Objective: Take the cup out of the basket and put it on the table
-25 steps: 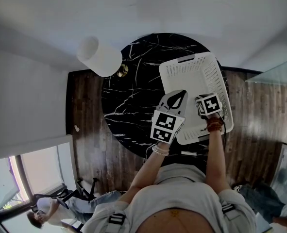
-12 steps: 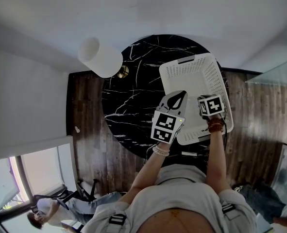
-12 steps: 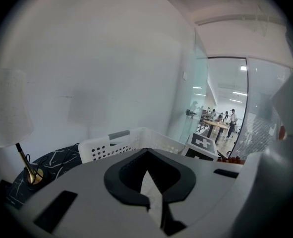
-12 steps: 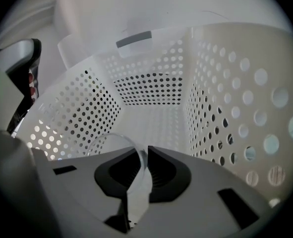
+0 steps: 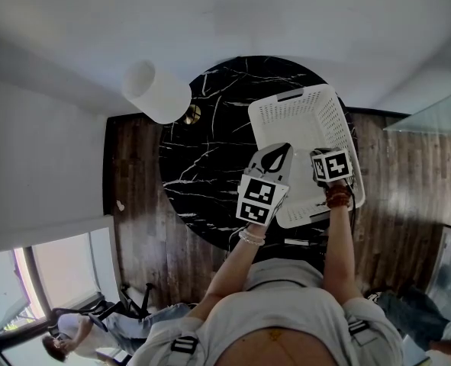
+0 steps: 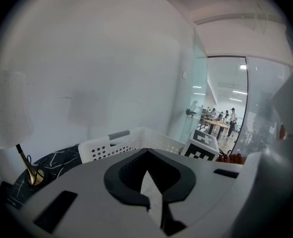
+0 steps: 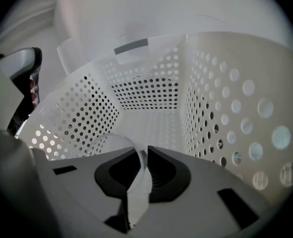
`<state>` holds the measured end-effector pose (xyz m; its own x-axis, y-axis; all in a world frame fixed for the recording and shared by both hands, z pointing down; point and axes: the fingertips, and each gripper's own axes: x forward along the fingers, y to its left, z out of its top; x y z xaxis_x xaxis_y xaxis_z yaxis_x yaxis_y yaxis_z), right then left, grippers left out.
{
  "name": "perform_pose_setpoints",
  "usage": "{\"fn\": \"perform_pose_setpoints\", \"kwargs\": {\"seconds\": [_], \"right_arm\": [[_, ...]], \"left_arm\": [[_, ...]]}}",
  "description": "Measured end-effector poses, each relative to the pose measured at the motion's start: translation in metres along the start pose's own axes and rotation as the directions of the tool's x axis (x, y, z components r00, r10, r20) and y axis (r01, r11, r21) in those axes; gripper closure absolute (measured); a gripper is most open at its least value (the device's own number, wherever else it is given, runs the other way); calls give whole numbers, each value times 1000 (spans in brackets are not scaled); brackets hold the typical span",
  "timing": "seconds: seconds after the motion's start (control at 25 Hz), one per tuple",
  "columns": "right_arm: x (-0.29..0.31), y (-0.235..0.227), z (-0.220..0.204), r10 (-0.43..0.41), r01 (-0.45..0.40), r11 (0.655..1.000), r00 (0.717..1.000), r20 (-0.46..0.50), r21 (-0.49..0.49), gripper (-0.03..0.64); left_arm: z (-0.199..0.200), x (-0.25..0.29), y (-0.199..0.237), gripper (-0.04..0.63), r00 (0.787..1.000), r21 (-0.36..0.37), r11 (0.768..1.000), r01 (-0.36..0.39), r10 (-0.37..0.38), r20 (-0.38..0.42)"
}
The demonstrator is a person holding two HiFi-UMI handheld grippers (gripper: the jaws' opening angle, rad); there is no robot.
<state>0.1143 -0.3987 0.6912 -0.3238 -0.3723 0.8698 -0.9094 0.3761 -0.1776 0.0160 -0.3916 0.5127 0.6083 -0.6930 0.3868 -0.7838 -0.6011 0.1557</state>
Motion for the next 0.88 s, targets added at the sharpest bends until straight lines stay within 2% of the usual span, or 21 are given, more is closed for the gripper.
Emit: {"fn": "perform_pose_setpoints", "kwargs": {"seconds": [0.88], "right_arm": [[-27, 9, 28, 16, -14, 1000, 991, 130, -13, 572]], "left_arm": [[0, -1, -3, 589, 1000, 38, 999, -4, 4, 2]]}}
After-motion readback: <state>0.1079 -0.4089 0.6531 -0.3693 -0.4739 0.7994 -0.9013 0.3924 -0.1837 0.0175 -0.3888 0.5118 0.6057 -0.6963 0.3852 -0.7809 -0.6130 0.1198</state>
